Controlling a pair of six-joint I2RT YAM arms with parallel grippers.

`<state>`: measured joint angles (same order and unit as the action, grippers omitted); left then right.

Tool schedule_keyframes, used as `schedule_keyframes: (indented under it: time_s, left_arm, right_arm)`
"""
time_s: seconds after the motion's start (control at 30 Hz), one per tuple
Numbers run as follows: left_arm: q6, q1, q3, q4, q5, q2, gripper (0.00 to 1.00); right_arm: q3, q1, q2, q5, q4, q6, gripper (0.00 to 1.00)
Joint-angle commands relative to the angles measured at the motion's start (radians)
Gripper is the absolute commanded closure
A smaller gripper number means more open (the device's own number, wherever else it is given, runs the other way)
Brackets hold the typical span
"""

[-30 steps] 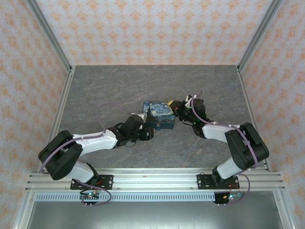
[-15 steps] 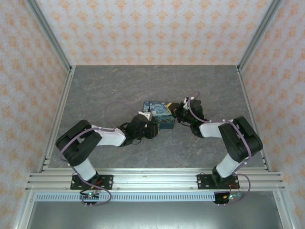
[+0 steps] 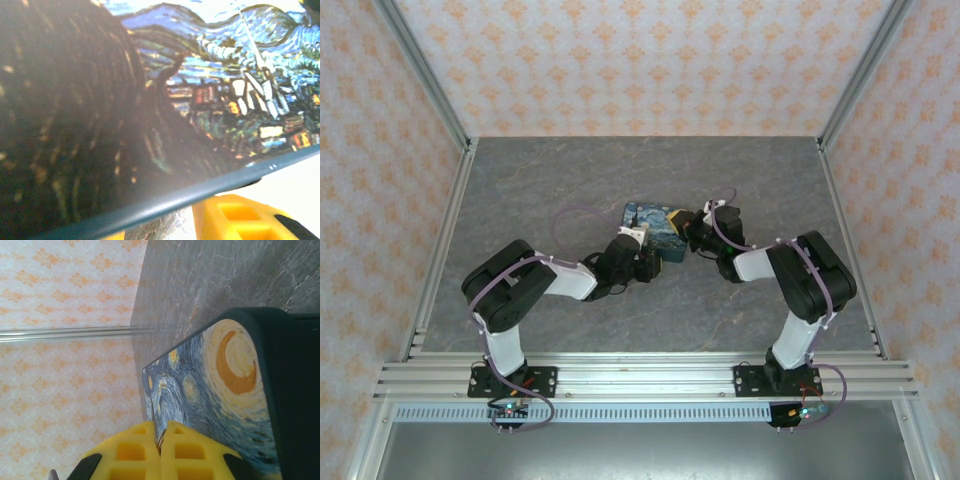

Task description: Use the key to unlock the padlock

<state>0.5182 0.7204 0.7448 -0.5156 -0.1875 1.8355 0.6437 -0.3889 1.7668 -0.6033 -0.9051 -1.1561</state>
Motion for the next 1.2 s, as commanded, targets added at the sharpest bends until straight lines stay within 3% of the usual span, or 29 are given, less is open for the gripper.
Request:
schedule_keyframes:
  time_s: [0.0,0.67,0.97,1.17]
  left_arm:
    - [-0.006,0.006,0.021,-0.048,0.036,0.045,0.61]
    - [0.286,-0.054,0.0,-0.338,-0.196,0.094,0.6]
    - [0.295,-0.056,-0.006,-0.317,-0.149,0.126,0.56]
    - [0.365,-0.055,-0.031,-0.404,-0.162,0.108,0.56]
  right_arm:
    - [0.012,0.007,0.024,-0.023,-0.023,-0.007,1.0]
    - [0.004,0.011,0.046,-0.02,-0.035,-0.012,1.0]
    - [-0.003,0.01,0.051,-0.021,-0.044,-0.016,1.0]
    - [-0.009,0.01,0.053,-0.021,-0.054,-0.02,1.0]
